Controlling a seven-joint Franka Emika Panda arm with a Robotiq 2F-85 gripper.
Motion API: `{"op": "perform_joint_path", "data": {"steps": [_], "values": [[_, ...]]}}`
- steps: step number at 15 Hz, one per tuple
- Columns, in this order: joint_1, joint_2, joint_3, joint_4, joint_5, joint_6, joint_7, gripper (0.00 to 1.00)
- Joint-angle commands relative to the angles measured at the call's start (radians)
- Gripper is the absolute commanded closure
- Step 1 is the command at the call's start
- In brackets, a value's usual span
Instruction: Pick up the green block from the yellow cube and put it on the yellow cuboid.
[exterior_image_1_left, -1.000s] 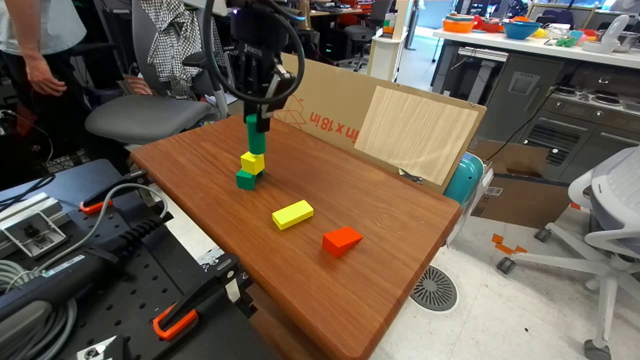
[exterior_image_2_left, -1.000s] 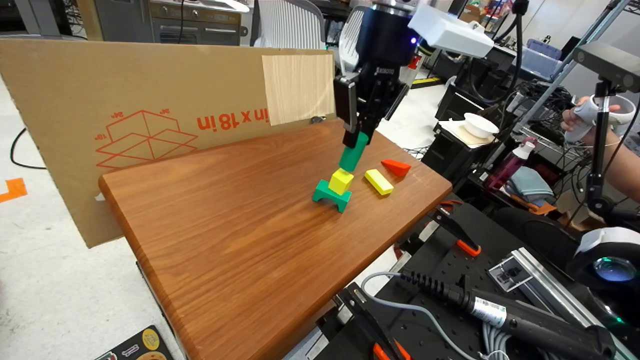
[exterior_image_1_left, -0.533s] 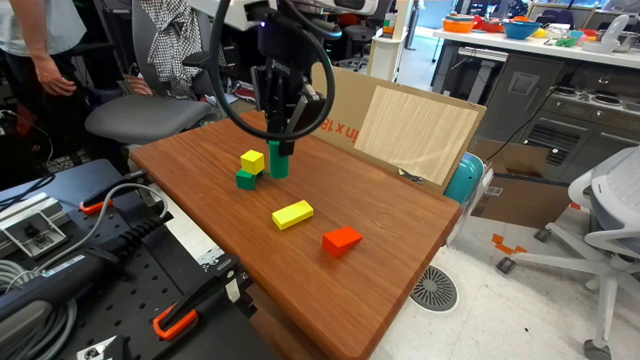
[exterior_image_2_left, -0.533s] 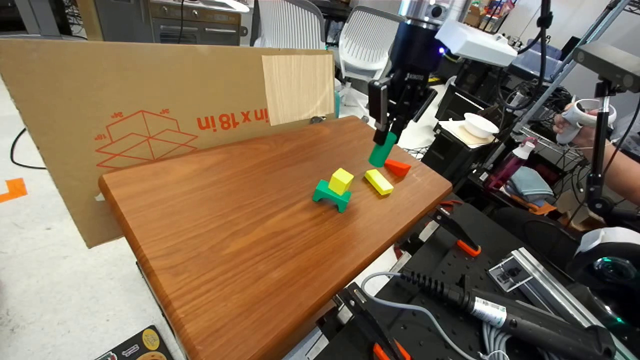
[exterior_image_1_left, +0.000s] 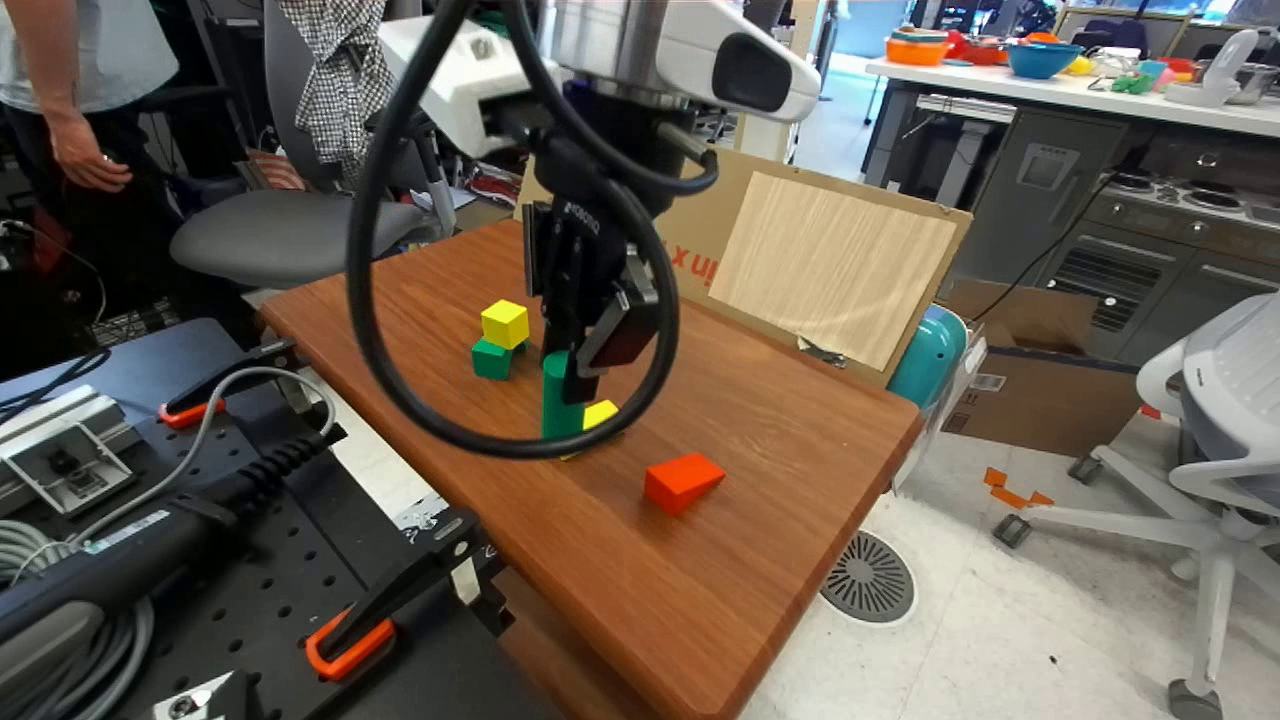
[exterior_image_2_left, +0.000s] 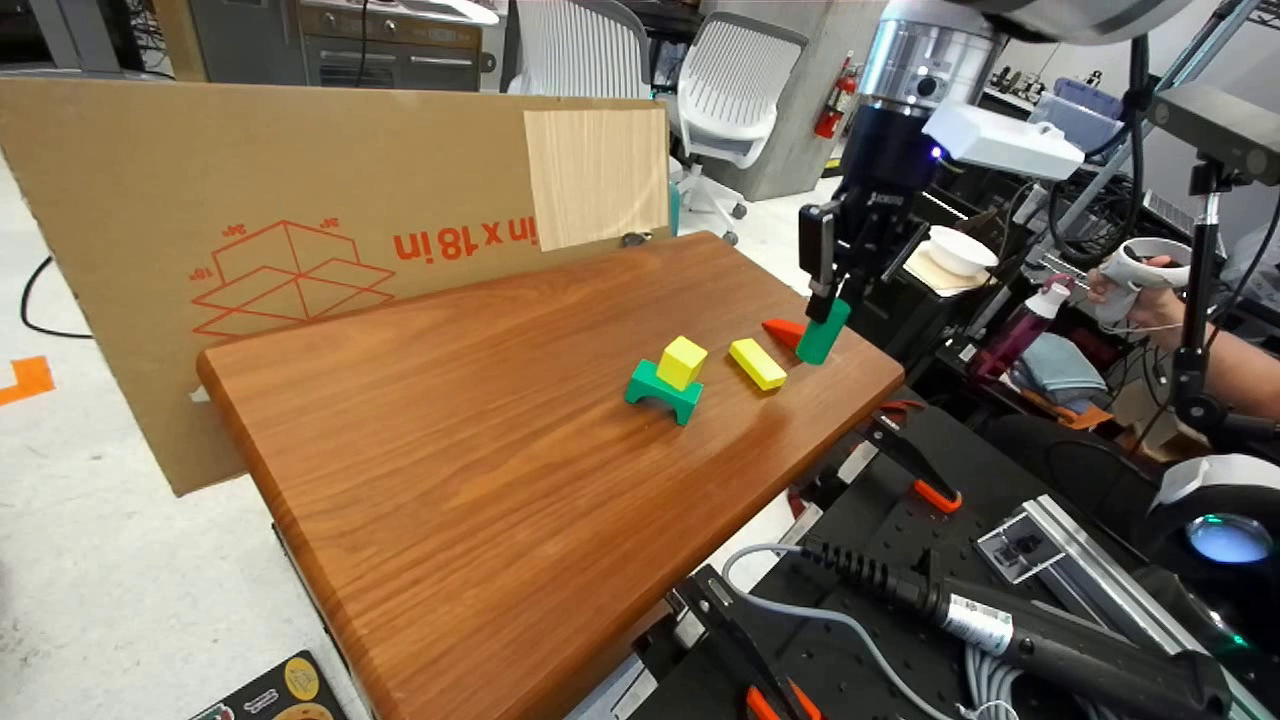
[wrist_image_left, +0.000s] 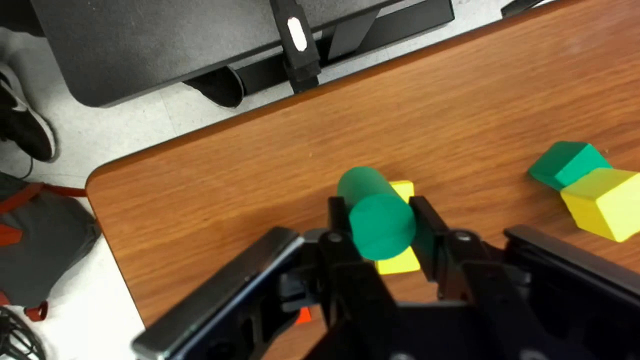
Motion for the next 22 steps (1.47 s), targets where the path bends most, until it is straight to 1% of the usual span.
{"op": "perform_joint_path", "data": {"steps": [1,11,17,22], "values": [[-0.019,0.032,0.006,-0.011,0.024,0.019,-0.023,0.91],[-0.005,0.040,0.022,0.017,0.025,0.034,-0.011,0.91],[-0.005,0.086,0.047,0.065,0.046,0.063,-0.022,0.91],[0.010,0.133,0.044,0.111,0.005,0.080,0.001,0.91]]}}
